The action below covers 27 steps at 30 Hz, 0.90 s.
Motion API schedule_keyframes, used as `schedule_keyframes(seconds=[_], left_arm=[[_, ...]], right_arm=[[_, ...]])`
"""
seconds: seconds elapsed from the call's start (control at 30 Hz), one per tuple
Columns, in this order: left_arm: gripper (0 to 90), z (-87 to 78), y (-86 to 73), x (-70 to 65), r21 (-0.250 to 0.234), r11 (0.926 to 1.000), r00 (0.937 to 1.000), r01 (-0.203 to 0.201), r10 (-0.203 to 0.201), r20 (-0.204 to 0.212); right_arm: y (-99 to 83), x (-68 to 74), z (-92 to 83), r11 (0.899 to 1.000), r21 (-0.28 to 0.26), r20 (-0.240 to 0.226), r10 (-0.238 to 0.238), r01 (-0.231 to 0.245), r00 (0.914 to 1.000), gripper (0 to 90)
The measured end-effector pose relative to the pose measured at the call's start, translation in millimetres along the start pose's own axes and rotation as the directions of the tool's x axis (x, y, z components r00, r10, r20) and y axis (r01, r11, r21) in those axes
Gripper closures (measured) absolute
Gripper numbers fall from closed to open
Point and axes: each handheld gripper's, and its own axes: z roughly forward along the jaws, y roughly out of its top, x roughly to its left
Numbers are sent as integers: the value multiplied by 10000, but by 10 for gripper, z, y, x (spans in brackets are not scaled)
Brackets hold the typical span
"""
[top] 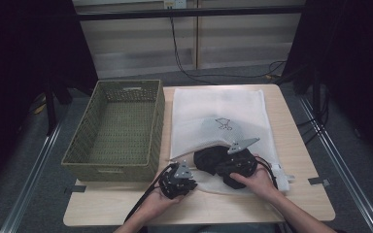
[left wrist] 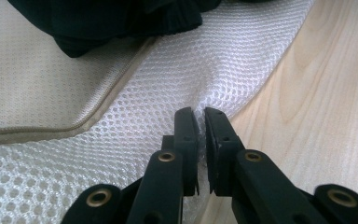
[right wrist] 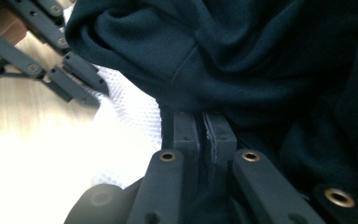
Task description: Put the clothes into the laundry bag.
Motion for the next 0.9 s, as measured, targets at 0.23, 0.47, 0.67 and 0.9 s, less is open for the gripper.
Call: schedule_keyframes(seconds=[0.23, 0.47, 0.67, 0.9], left_arm=[[847, -9, 9, 11, 191, 9995, 9996, -269, 267, 62], [847, -6, 12, 11, 162, 9994, 9995, -313, 313, 51], [847, -3, 13, -10, 114, 9998, 9999, -134, 134, -30], [848, 2, 9, -12, 61, 9998, 9998, -174, 174, -20]], right_arm=[[25, -37, 19, 10000, -69, 491, 53, -50, 9988, 855], [116, -143, 77, 9992, -292, 795, 307, -285, 9964, 856], [165, -191, 131, 9983, -401, 1100, 456, -414, 9929, 856], [222, -270, 185, 9920, -916, 1756, 1019, -868, 9792, 856]])
